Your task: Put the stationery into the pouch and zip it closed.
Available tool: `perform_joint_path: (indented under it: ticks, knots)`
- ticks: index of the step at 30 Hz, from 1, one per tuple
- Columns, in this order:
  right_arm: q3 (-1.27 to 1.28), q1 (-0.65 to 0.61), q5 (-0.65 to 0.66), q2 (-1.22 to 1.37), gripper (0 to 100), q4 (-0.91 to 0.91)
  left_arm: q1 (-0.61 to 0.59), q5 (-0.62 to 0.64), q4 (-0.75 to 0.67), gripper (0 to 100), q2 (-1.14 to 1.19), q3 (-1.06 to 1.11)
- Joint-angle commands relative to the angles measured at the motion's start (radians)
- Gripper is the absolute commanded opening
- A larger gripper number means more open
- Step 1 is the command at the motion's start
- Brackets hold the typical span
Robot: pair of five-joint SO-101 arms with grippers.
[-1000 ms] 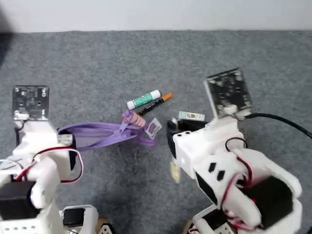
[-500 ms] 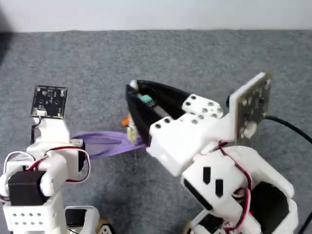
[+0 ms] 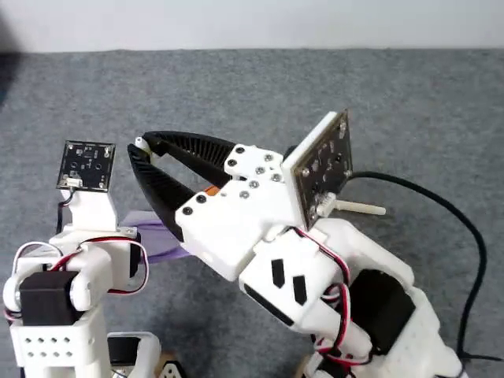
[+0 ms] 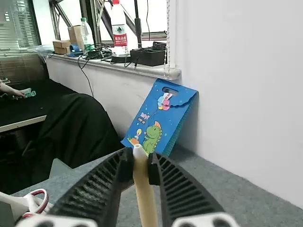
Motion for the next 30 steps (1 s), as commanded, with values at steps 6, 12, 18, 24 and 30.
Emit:
perform_joint_path:
  ticks: [6,12,18,24,30]
  knots:
    - [-0.075,-0.039,0.012,-0.004,0.8,0.051,0.005,0.017,-0.037,2,0.020,0.008]
    - [-0.216,-0.045,0.014,0.007,0.8,0.150,0.005,0.063,-0.075,2,0.020,0.064]
    - [-0.242,-0.044,0.011,0.010,0.8,0.203,0.009,0.063,-0.069,2,0.020,0.064]
    - [-0.129,-0.041,0.011,0.018,0.8,0.196,0.009,0.063,-0.071,2,0.018,0.062]
    - [0.002,-0.038,0.011,0.010,0.8,0.186,0.008,0.063,-0.068,2,0.018,0.044]
